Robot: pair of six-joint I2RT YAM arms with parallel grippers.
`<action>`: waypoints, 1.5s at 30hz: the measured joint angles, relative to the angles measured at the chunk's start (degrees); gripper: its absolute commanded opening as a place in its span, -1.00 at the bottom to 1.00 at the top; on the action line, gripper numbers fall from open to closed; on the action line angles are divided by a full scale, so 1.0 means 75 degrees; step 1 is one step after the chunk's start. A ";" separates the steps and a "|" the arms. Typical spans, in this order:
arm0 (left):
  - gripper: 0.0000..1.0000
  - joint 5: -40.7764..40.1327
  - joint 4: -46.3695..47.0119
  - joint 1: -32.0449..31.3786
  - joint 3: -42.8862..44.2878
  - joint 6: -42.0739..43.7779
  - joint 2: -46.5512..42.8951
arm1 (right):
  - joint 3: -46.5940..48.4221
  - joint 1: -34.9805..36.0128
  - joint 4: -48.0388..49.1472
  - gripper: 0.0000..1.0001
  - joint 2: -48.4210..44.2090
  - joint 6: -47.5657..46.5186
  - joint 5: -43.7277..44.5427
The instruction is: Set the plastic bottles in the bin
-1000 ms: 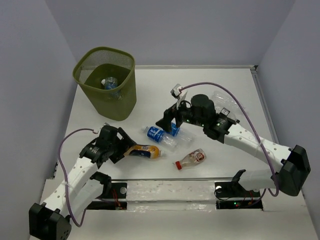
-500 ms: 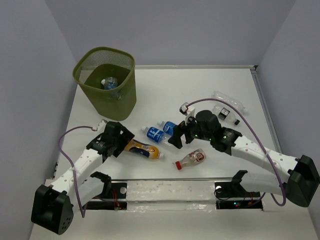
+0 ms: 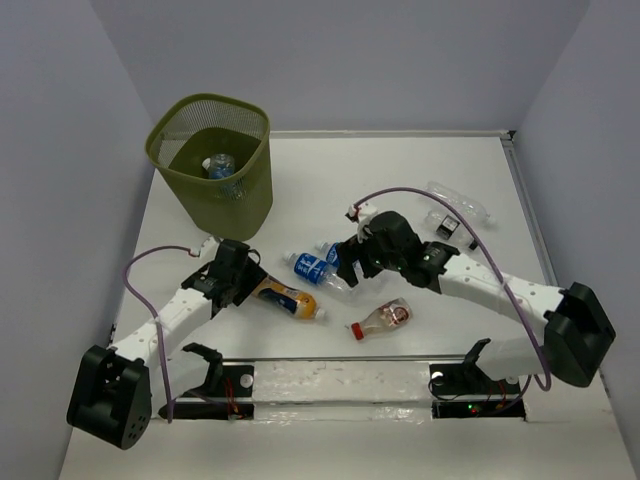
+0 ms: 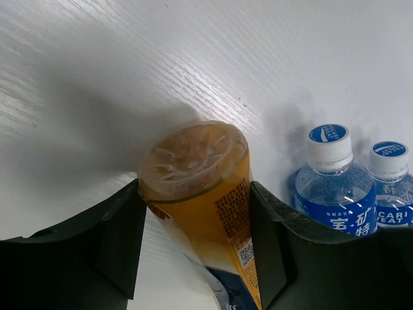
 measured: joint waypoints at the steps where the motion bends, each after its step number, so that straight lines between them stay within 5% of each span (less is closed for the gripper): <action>1: -0.05 -0.0029 0.0015 0.0000 0.0000 0.0070 0.0000 | 0.0189 0.0000 -0.0105 0.81 0.0181 -0.0087 0.0122; 16: -0.22 -0.0286 -0.0915 0.0000 0.0385 0.1163 -0.1253 | 0.2623 -0.0286 -0.1189 0.66 0.2949 -0.1090 0.0956; 25: -0.21 -0.0600 -0.1507 -0.0003 0.3398 0.2232 -0.2154 | 0.3037 -0.0411 -0.1792 0.68 0.3628 -0.1550 0.0938; 35: -0.19 -0.1233 -0.0813 0.0000 0.6659 0.3497 -0.0912 | 0.3654 -0.0877 -0.1996 0.65 0.4613 -0.1836 0.0644; 41: -0.19 -0.2037 0.0122 0.0076 0.7729 0.4150 0.0233 | 0.3733 -0.1137 -0.2014 0.10 0.4954 -0.1880 0.0659; 45: -0.19 -0.2428 0.0627 0.0688 0.8784 0.4497 0.1542 | 0.3730 -0.1268 -0.1920 -0.08 0.4931 -0.1836 0.0720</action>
